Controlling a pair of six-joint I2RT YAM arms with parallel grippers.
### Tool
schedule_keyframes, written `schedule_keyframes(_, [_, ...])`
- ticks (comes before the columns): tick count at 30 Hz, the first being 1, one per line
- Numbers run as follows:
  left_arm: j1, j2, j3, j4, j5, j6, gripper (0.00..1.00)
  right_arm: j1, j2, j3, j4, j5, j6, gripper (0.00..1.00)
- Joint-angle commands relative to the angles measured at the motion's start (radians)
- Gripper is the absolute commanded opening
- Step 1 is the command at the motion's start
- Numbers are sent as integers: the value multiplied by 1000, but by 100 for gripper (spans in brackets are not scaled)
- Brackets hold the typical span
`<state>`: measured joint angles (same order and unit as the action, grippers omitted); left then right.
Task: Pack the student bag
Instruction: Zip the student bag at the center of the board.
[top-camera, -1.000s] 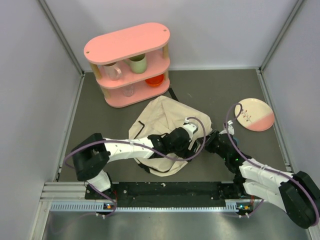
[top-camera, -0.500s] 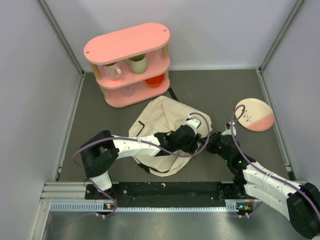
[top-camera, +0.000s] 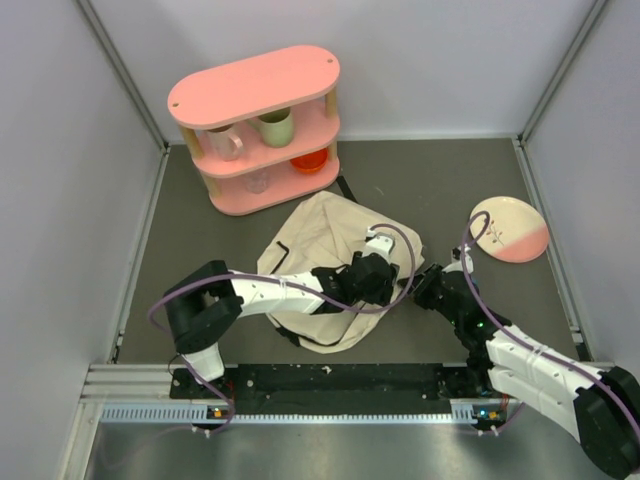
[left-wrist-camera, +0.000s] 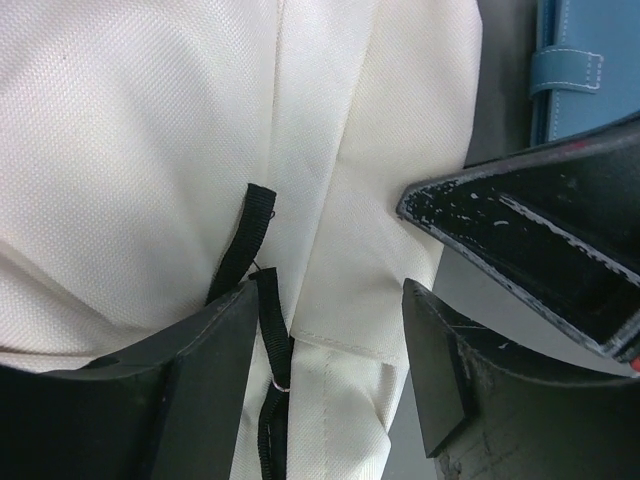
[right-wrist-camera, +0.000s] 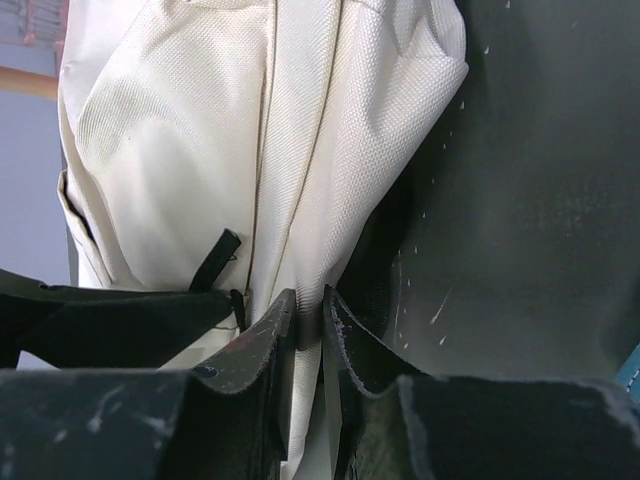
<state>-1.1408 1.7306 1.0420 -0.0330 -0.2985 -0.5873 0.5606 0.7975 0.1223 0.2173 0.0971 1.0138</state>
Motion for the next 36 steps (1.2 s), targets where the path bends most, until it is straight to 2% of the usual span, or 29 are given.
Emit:
schedule_keyframes(1, [1,64,33,-134,-74,-32,64,12,-4,-9,31,15,-18,16])
schedule_keyframes(4, [-5,81,47,-179,-120,-72,61,12,-7,-7,22,19,-20,16])
schedule_keyframes(7, [-16,93,62,-241,-169,-117,62,10,-11,-9,22,23,-17,17])
schedule_keyframes(13, [-50,53,38,-269,-271,-177,66,10,-12,-9,14,29,-17,18])
schedule_keyframes(19, [-66,26,27,-295,-295,-204,57,10,-12,-9,10,36,-20,19])
schedule_keyframes(21, [-79,8,20,-289,-301,-203,57,10,-12,-7,10,38,-20,19])
schedule_keyframes(27, [-91,-26,-5,-292,-291,-221,70,10,-7,-1,7,35,-23,19])
schedule_keyframes(31, [-88,15,16,-346,-338,-252,69,10,-7,-6,16,29,-21,19])
schedule_keyframes(36, [-85,78,59,-348,-326,-273,57,10,-6,-6,16,23,-20,19])
